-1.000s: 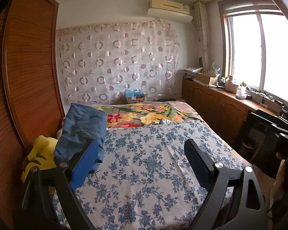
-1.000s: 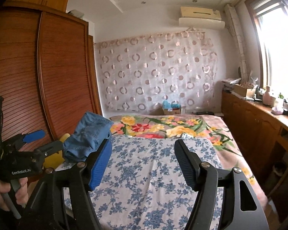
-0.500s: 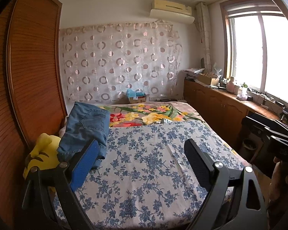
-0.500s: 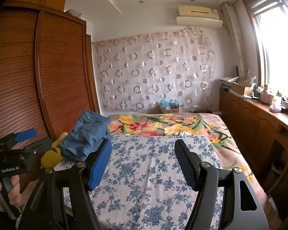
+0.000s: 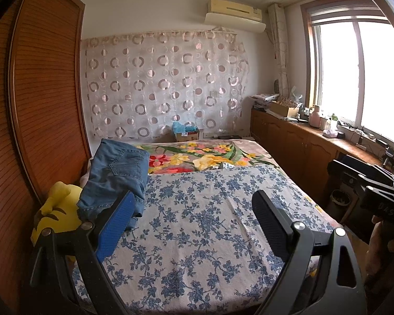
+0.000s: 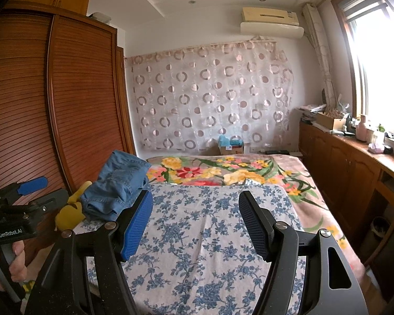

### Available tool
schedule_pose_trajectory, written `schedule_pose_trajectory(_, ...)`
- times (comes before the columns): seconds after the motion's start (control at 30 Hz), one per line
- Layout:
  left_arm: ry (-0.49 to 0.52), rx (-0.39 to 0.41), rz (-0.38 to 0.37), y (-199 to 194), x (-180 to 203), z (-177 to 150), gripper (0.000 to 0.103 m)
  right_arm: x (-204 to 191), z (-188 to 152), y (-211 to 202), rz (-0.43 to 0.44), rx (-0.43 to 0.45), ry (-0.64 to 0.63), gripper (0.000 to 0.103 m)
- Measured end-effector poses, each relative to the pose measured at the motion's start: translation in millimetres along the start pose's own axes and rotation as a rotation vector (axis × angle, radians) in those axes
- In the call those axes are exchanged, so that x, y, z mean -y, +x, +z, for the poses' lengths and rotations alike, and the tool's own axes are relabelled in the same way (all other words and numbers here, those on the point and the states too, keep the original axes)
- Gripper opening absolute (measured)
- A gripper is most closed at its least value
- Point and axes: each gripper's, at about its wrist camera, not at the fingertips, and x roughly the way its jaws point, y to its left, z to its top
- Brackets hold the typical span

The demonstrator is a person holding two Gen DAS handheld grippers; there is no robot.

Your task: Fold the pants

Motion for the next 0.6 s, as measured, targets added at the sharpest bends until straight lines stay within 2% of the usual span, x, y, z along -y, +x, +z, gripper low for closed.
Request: schedule_pose_trajectory(0.6, -0.008, 0.004, 0.004, -3.6, -0.2, -3.2, 0.091, 0.9, -3.7, -2.2, 0.006, 0.005, -0.004, 0.070)
